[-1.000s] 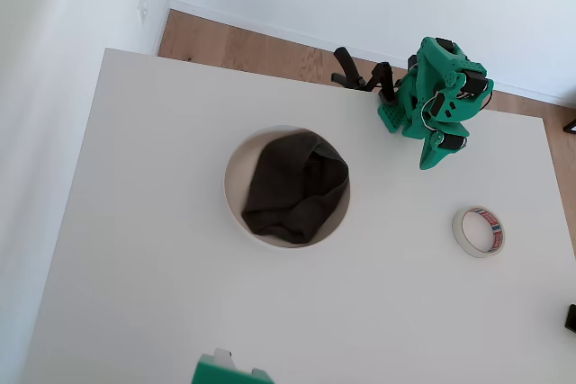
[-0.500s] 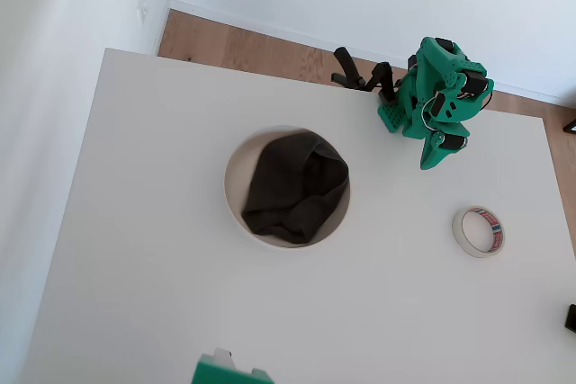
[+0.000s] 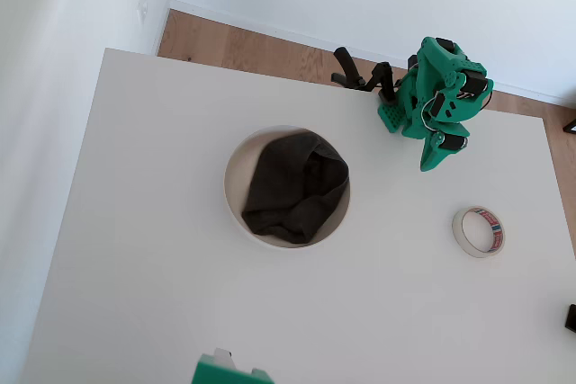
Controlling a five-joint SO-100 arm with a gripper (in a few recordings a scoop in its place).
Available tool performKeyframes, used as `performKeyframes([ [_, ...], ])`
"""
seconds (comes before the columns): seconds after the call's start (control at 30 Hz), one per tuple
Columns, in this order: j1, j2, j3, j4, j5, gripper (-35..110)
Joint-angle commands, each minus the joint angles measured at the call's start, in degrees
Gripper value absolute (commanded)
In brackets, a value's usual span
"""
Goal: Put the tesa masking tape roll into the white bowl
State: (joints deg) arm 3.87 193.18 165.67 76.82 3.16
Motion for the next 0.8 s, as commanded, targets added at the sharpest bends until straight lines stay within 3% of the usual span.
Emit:
performKeyframes([
  [0.0, -1.23, -5.36, -1.14, -6.15, 0.70, -8],
  [0.17, -5.10, -29.09, -10.99, -16.35, 1.41, -8],
  [0.47, -17.14, -61.26, -35.33, -18.98, 3.08, -8],
  [0.77, -26.28, -75.59, -42.45, -22.32, 4.66, -8],
])
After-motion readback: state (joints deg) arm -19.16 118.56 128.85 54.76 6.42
